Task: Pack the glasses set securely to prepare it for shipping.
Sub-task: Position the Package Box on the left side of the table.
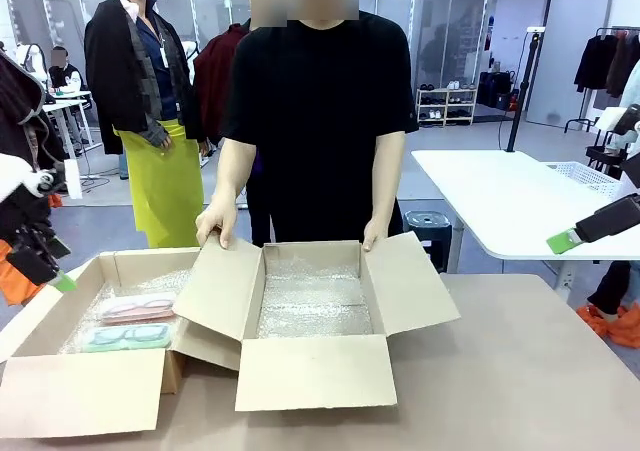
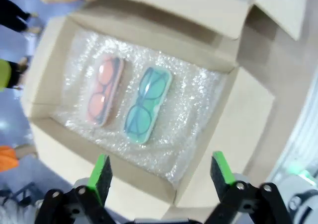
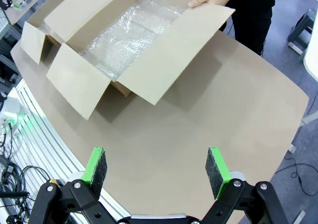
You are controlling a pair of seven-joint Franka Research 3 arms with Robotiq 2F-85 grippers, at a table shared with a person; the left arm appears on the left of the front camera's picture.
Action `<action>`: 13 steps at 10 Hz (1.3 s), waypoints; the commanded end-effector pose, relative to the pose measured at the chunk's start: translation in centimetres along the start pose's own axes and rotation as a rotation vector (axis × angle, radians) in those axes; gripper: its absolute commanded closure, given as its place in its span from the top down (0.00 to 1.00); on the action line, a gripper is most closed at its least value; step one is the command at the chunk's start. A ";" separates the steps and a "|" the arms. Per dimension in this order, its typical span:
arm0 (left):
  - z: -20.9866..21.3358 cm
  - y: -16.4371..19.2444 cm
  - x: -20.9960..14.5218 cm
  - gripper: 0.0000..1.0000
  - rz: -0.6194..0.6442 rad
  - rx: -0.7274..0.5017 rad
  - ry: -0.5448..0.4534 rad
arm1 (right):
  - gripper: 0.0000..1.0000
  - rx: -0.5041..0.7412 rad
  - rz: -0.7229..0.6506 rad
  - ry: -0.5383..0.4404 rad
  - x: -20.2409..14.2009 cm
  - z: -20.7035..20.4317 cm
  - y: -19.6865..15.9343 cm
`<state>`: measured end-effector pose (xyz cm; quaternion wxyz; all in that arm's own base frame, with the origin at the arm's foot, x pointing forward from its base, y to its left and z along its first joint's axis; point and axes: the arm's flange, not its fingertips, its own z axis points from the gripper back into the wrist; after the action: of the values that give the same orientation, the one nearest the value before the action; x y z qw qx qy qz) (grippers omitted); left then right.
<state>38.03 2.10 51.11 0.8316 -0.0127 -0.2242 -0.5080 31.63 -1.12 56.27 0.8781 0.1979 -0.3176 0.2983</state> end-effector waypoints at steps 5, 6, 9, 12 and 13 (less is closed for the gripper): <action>1.2 -2.7 0.5 1.00 0.046 -0.147 -0.047 | 1.00 -0.012 -0.004 0.003 0.0 -0.1 0.2; 1.4 -2.4 0.0 1.00 0.068 -0.183 -0.091 | 1.00 -0.012 -0.004 0.003 0.0 -0.1 0.2; -0.1 -2.7 0.9 1.00 0.016 -0.136 -0.020 | 1.00 -0.012 -0.004 0.003 0.0 -0.1 0.2; -0.1 -2.7 0.9 1.00 0.016 -0.136 -0.020 | 1.00 -0.012 -0.004 0.003 0.0 -0.1 0.2; -0.1 -2.7 0.9 1.00 0.016 -0.136 -0.020 | 1.00 -0.012 -0.004 0.003 0.0 -0.1 0.2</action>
<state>36.00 0.11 50.84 0.8282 -0.0883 -0.1976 -0.5169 31.64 -1.12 56.27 0.8781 0.1979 -0.3176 0.2983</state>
